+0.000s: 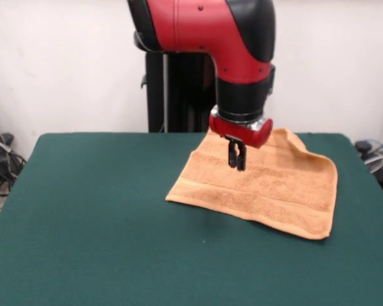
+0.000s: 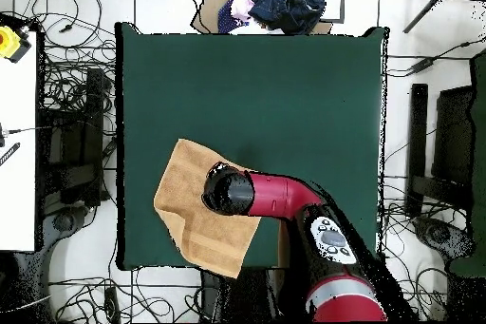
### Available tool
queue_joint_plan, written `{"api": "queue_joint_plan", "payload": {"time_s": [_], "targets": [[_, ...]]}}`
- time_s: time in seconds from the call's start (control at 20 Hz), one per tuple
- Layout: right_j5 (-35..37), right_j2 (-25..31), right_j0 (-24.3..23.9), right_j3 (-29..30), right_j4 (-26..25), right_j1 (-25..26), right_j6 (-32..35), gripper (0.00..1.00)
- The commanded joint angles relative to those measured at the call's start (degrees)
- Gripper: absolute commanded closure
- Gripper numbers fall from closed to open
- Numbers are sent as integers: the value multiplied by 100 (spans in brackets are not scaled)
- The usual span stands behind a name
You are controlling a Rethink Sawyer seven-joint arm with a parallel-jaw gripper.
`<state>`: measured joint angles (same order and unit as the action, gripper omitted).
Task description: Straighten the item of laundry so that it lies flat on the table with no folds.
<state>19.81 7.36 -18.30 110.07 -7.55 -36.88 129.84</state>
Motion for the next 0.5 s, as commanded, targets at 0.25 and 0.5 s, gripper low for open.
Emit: {"api": "queue_joint_plan", "payload": {"time_s": [0.25, 0.5], "targets": [[-68, 55, 105, 14, 41, 566, 518, 100], [-611, -3, 225, -7, -33, 985, 668, 100]]}}
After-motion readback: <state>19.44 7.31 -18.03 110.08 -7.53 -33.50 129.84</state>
